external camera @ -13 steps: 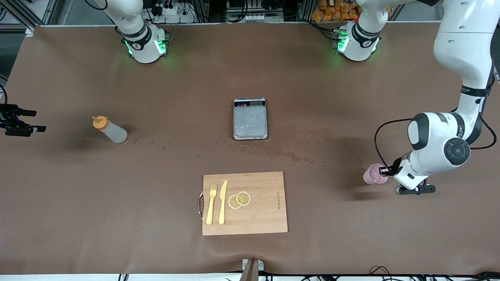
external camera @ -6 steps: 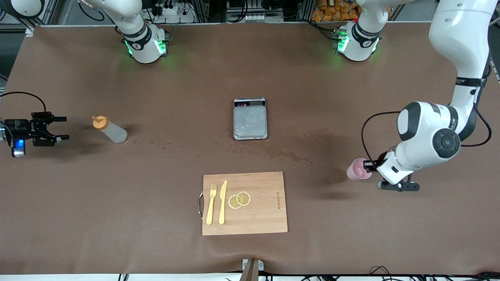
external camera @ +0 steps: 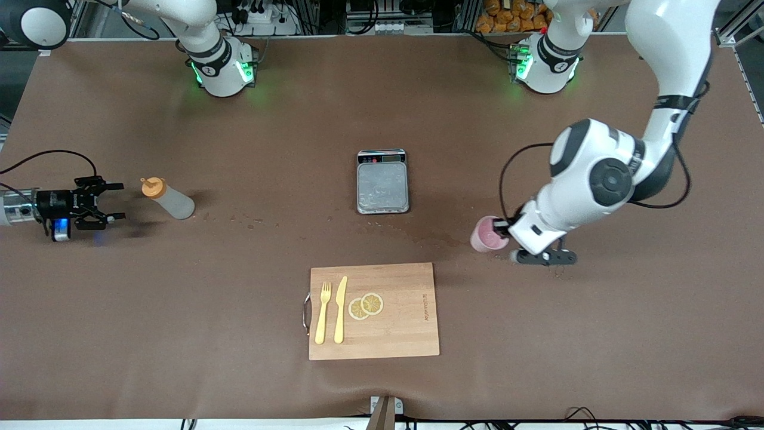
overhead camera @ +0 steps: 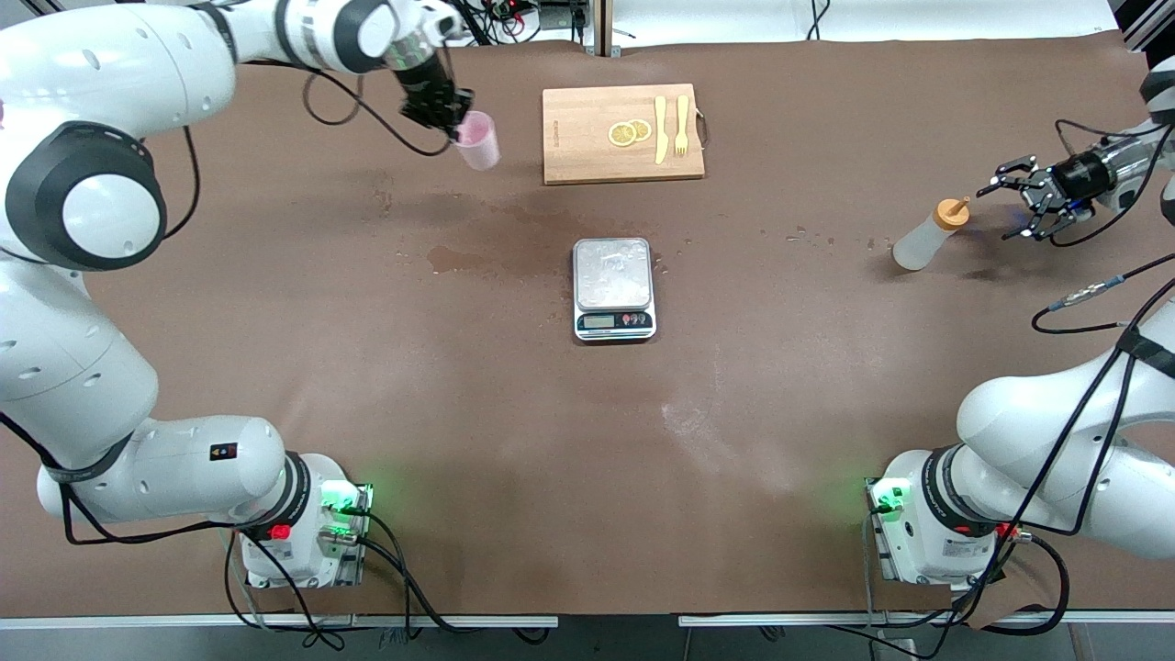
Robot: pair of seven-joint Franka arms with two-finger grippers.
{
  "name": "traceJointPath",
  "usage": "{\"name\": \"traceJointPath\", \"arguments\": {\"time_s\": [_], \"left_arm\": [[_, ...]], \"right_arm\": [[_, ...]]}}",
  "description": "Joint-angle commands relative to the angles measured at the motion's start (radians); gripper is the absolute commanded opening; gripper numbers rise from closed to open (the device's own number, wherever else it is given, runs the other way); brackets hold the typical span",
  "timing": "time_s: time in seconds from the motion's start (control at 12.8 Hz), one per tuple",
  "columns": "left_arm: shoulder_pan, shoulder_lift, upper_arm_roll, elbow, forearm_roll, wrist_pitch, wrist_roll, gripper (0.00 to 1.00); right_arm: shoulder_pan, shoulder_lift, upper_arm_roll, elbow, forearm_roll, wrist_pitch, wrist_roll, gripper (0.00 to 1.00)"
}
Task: Add sauce to pink cup with both arms
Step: 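Set the cup on the scale while the right gripper grasps the bottle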
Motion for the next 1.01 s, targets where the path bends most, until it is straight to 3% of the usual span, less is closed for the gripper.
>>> {"name": "traceJointPath", "arguments": {"time_s": [0.0,0.39,0.94], "left_arm": [[-0.073,-0.027,-0.035,-0.014,0.003,-0.010,-0.193,0.00],[-0.259,-0.018,-0.033,-0.031,0.017,0.003,-0.455,0.00],[-0.347,-0.013,-0.036,-0.135,0.092,0.107,-0.659,0.00]], "right_arm": [[-0.021,0.046,0.019,0.022,0.021,-0.050,0.002,1.00],[0.038,0.055,0.023,-0.003,0.030,-0.062,-0.003,1.00],[0.101,0.078,0.024,-0.030,0.046,-0.062,-0.003,1.00]]}}
